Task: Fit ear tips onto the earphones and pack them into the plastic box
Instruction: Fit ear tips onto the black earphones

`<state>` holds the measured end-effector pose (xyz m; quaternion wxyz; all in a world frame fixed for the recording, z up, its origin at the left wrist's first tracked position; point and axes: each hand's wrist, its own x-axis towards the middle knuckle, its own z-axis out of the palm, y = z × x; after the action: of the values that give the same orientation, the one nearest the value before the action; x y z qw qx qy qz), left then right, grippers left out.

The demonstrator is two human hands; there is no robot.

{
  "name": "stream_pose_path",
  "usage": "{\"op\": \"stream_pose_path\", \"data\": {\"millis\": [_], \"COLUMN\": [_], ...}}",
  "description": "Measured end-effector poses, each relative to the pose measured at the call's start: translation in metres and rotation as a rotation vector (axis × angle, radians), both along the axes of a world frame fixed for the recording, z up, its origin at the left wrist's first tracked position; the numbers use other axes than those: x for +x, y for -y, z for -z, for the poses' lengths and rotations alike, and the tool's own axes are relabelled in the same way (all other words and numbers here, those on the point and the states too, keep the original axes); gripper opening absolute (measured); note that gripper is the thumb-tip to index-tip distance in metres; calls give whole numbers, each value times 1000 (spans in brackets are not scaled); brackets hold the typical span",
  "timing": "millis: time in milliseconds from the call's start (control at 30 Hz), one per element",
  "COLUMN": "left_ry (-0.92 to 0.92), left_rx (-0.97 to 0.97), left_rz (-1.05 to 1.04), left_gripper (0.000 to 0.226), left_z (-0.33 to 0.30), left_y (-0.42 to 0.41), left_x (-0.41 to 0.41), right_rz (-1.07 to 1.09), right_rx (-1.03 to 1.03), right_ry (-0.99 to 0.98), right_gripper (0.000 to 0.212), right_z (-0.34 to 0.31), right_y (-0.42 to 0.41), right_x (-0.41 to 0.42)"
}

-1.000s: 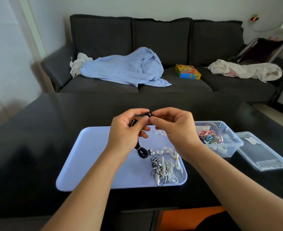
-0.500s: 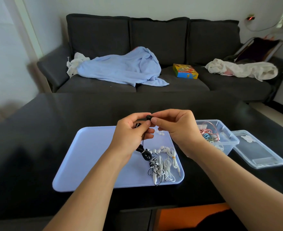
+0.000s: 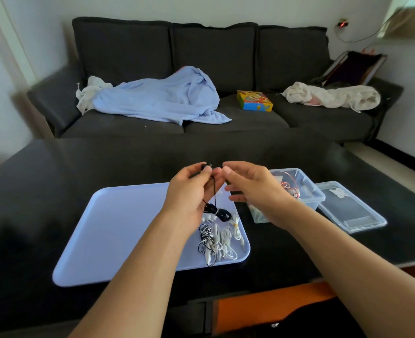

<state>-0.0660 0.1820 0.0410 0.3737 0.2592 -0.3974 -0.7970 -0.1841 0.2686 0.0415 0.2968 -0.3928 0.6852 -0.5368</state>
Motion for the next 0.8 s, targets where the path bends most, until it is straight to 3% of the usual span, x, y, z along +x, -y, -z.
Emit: {"op": "stream_pose_path", "data": {"millis": [67,167,233,367,533,667,800], "left_ry": [-104,-164,-135,53,198,243,332], "left_rx": [129,259,253,67,-9,-16,-77], "left_rz": [-20,-8,-21,-7,182,318,312], "left_gripper": [13,11,7,7,23,37,34], "left_z": [0,-3,-4,-1,3,1,1], "left_y": [-2,-10,-15,-21,-27,-31,-26], "left_x": [-7,-19,-29,-49,-64,-60,-52], "right_rz": [-159,-266,-217,27,354,456,455], "right_rx": [147,172,152,22,15,-11,79], "right_ry": [33,174,246,336,-80,-140,-375], "right_gripper": [37,35,36,28,11,10,8], "right_z": [2,2,3,2,9,14,19], "right_y": [-10,-20,-23,-27,-35,-38,-38], "right_x": [-2,-6,-15,-43,-83,-103,-115]}}
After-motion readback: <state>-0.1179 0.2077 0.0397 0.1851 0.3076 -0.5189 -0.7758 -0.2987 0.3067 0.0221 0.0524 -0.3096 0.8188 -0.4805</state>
